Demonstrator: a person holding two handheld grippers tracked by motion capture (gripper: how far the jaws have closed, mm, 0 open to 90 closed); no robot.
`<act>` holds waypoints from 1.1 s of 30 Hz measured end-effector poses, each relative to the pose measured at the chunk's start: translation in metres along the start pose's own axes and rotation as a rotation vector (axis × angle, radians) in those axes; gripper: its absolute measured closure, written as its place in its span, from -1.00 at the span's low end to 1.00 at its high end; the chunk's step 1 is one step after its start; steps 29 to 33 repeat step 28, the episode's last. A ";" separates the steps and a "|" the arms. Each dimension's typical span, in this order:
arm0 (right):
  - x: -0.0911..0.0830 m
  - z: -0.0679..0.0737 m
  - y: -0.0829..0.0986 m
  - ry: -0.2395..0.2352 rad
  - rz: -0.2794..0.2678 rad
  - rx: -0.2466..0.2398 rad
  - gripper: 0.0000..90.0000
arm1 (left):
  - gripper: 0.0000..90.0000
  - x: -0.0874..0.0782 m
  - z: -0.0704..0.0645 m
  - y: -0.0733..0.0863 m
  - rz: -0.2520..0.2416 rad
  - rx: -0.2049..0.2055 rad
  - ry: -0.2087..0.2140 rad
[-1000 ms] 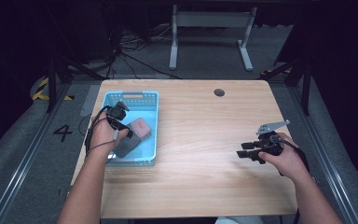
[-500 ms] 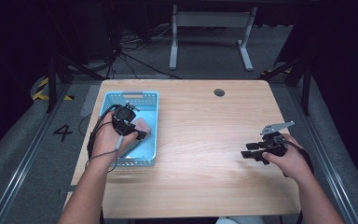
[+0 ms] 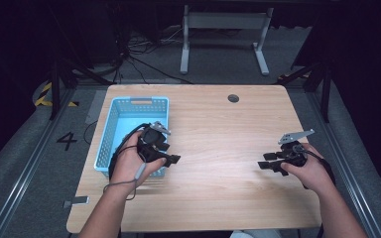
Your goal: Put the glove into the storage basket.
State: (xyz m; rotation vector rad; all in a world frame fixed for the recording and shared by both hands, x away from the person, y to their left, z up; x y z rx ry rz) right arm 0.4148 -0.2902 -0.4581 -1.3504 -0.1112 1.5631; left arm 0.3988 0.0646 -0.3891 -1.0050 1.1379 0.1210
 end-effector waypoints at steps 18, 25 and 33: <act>0.001 -0.001 0.004 -0.008 0.013 0.000 0.12 | -0.09 0.064 -0.048 0.012 0.041 0.022 0.097; 0.003 -0.001 0.006 -0.006 0.020 0.002 0.11 | -0.12 0.070 -0.050 0.017 0.034 0.014 0.098; 0.003 -0.003 0.005 0.001 0.010 0.005 0.09 | -0.18 0.068 -0.055 0.016 -0.004 0.015 0.104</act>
Point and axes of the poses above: each handheld gripper's, and its own axes: x roughly forward along the jaws, y roughly out of its underside, z roughly to its left, the point moved 7 cm from there along x, roughly forward along the jaws, and after that the axes turned 15 degrees about -y, right-handed, at the moved point
